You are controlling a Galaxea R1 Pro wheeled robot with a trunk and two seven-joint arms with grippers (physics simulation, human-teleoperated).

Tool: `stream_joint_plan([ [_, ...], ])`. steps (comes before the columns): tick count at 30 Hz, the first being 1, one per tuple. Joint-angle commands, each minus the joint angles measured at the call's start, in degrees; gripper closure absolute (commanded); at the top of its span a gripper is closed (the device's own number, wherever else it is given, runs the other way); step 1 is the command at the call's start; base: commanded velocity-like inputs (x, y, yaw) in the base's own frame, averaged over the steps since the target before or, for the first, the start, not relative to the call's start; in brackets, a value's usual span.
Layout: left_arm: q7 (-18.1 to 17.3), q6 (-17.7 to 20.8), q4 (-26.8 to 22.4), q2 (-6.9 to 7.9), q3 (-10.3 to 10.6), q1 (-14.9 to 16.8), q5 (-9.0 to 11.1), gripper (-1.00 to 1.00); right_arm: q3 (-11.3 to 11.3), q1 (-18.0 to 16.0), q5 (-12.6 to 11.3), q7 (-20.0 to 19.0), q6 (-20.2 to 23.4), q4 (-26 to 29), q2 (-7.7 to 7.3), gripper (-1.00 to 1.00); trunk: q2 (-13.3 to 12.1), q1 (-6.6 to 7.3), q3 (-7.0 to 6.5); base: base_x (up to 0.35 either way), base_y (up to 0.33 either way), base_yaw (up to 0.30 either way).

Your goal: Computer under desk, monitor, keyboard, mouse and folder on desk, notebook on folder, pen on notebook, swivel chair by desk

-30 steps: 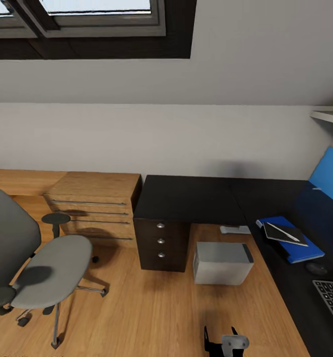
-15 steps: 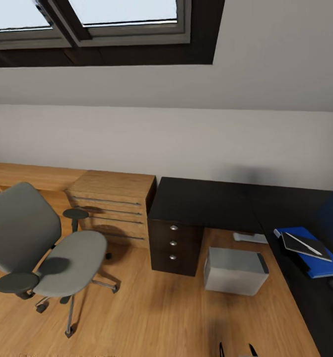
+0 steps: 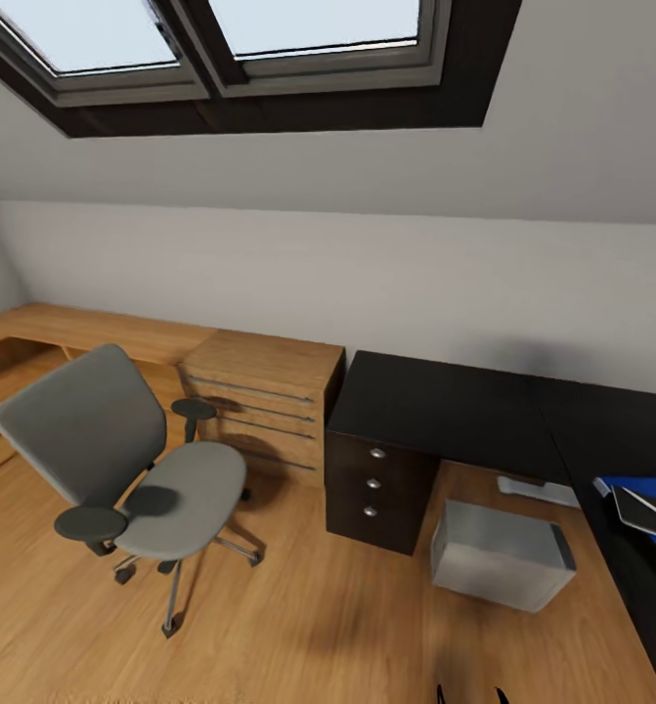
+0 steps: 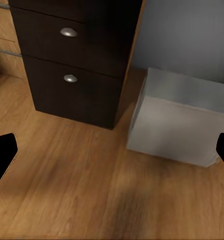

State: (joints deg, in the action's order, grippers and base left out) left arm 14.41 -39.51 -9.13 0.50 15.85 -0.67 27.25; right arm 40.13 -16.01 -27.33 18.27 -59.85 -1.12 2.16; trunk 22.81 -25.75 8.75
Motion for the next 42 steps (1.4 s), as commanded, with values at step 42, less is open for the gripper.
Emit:
stream_joint_plan([
  [42,0.18,-0.5,0.07,0.04,0.27,-0.03,0.43,-1.0,0.74,0.36,0.08,5.03,-0.15,0.46,0.55,-1.0,0.1,-0.03,-0.93,0.0,0.0,0.259],
])
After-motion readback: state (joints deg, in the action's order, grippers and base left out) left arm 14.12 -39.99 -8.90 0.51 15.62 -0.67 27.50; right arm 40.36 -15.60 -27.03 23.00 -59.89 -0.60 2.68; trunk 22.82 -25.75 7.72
